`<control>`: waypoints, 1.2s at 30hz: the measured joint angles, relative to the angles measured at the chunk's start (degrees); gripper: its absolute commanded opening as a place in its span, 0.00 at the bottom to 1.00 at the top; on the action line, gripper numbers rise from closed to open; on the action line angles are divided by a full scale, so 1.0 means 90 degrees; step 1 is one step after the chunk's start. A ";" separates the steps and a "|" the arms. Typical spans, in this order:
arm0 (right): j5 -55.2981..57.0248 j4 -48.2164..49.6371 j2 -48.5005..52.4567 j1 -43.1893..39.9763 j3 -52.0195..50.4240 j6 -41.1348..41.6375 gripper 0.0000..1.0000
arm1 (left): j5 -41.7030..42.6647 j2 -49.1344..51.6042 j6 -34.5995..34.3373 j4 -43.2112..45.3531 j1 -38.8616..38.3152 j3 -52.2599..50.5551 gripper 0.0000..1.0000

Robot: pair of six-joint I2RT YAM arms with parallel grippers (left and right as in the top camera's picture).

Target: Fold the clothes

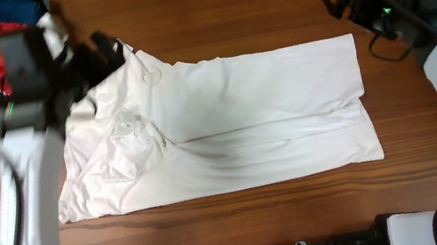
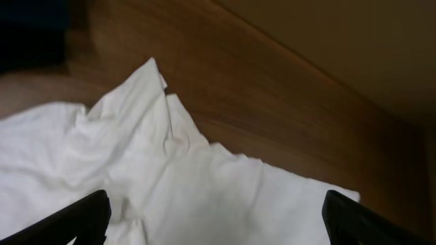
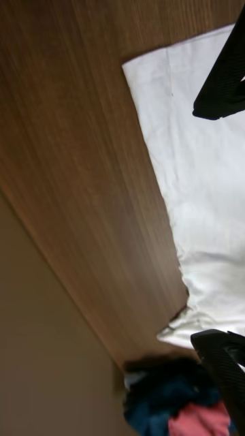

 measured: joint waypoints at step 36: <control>0.2025 0.0002 0.2108 0.0177 0.0032 -0.1073 0.99 | -0.1574 0.5246 0.1151 0.1559 -0.0318 0.2106 0.35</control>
